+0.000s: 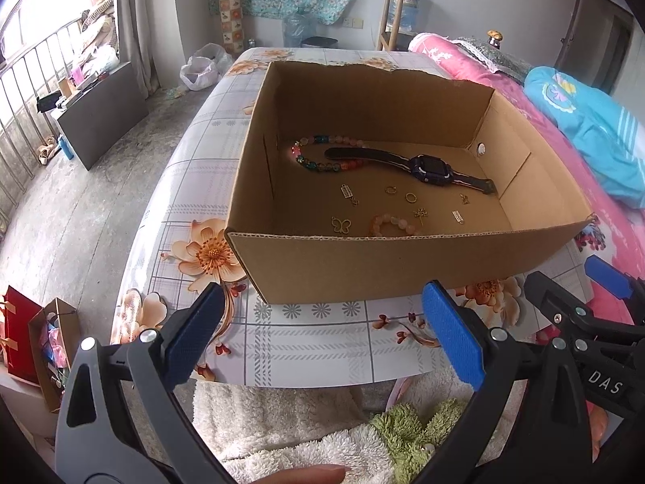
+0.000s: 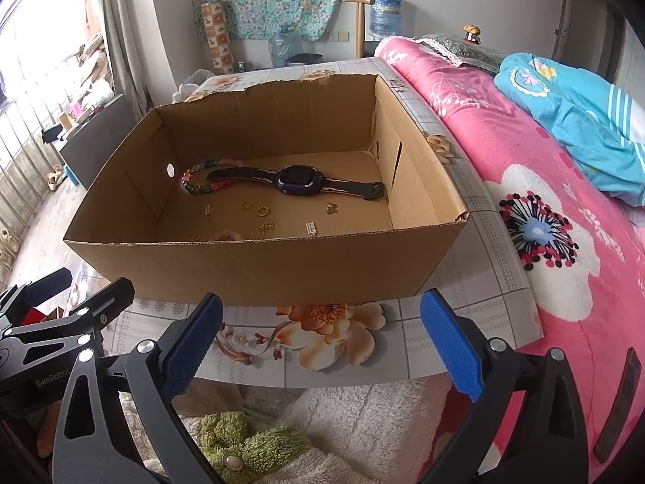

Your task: Organize jewelry

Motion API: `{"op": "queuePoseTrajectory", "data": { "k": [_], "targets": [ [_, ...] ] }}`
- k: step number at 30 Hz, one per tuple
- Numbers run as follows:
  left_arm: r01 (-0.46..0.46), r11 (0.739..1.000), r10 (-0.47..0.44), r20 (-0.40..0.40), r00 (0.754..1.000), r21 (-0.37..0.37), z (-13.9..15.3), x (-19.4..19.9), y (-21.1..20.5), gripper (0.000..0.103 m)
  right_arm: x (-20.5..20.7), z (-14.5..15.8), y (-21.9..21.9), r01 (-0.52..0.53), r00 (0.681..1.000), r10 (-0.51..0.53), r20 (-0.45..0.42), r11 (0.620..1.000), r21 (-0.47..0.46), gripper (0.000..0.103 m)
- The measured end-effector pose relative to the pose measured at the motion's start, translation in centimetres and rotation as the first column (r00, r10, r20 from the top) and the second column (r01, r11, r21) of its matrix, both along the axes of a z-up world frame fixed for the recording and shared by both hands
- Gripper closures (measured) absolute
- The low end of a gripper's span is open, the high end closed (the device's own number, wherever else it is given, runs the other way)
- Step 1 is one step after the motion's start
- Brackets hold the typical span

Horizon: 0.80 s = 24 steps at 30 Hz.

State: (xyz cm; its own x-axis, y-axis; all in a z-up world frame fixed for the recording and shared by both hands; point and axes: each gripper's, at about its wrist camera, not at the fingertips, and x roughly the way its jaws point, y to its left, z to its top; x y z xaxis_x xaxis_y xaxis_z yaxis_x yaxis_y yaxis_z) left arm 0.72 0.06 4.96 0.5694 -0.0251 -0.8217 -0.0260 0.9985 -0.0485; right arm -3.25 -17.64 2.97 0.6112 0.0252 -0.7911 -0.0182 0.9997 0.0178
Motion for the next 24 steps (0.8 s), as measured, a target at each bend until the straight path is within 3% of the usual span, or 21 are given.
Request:
{"op": "queuePoseTrajectory", "data": {
  "k": [24],
  "targets": [
    [0.002,1.0,-0.002,-0.019,1.0,-0.001,-0.48,0.6,-0.49,0.008,0.5,-0.18,-0.36,0.005,1.0,-0.005,-0.008,1.0,0.002,0.007]
  ]
}}
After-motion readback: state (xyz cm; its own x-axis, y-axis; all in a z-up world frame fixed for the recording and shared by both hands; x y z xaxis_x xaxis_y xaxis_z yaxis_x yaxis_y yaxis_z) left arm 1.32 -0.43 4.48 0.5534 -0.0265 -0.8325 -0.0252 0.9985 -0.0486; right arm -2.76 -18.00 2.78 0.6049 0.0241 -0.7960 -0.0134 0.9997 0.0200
